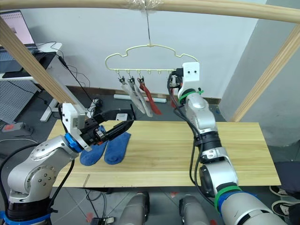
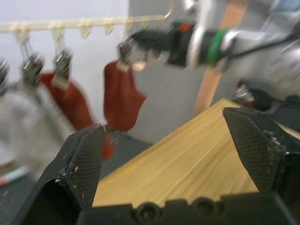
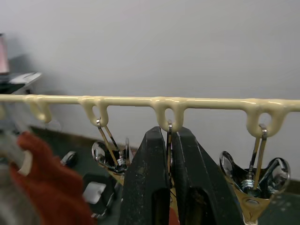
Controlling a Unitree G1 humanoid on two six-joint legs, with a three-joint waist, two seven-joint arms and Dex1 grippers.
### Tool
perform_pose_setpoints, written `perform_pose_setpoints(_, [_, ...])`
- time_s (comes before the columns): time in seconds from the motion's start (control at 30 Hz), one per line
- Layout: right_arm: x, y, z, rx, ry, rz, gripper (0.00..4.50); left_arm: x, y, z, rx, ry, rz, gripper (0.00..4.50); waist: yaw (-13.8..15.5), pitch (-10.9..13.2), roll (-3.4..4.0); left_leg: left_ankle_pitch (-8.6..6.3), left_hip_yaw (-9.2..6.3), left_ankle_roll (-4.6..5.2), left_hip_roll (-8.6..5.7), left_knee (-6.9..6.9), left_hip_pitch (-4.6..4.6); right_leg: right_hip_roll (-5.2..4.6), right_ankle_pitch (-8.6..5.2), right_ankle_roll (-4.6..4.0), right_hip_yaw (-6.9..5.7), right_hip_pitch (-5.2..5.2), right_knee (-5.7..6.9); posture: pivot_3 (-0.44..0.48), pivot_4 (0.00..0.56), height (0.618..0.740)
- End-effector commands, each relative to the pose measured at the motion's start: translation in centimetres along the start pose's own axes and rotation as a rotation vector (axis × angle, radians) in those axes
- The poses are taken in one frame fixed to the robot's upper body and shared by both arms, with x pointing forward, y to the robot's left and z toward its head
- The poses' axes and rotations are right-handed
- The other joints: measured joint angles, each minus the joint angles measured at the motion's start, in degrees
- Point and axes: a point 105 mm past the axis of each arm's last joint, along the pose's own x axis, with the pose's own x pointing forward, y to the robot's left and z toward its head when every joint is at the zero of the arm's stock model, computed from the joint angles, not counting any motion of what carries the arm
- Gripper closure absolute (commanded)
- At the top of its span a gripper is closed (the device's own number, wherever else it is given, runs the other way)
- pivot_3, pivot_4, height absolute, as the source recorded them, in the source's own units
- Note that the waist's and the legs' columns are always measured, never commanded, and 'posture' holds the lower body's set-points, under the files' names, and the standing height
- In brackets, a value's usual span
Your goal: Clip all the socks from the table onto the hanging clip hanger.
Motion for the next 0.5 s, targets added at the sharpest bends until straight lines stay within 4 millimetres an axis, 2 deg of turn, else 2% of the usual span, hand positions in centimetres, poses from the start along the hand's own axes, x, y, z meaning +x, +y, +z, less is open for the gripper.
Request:
perform_pose_setpoints(0.03, [-0.7, -0.1, 1.8, 0.005, -0.014, 0.070, 4.47, -0.3, 2.8, -2.6, 0.091, 0.085, 0.163, 0.00, 0.1, 0.0, 0.04, 0.00, 0.02, 0.00, 0.00, 0.00, 0.00, 0.00, 0.00, 0.00, 0.00, -0.02, 0.00, 0.156, 0.235, 0.740])
perform_pose_setpoints(0.13, [-1.3, 0.2, 2.6, 0.003, 0.000, 0.115, 4.47, 0.1, 4.5, -5.0, 0.134, 0.154, 0.265, 0.00, 0.2, 0.1, 0.07, 0.00, 0.01, 0.00, 0.04, -0.02, 0.00, 0.00, -0.02, -0.03, 0.00, -0.05, 0.00, 0.156, 0.235, 0.740])
perform_pose_setpoints(0.33, [-2.2, 1.5, 2.9, 0.003, 0.022, 0.177, 4.47, 3.0, 6.3, -8.9, 0.184, 0.245, 0.363, 0.00, 0.6, 0.2, 0.10, -0.01, 0.12, 0.01, 0.00, -0.04, -0.07, 0.01, -0.02, -0.03, -0.02, -0.10, -0.05, 0.096, 0.241, 0.740])
perform_pose_setpoints(0.5, [-2.7, 1.4, 2.8, 0.016, 0.037, 0.143, 4.47, 4.7, 7.6, -10.8, 0.203, 0.297, 0.395, 0.00, 0.0, 0.2, 0.07, -0.01, 0.16, 0.02, 0.01, -0.04, -0.08, 0.02, -0.02, -0.02, -0.03, -0.12, -0.06, 0.070, 0.234, 0.740])
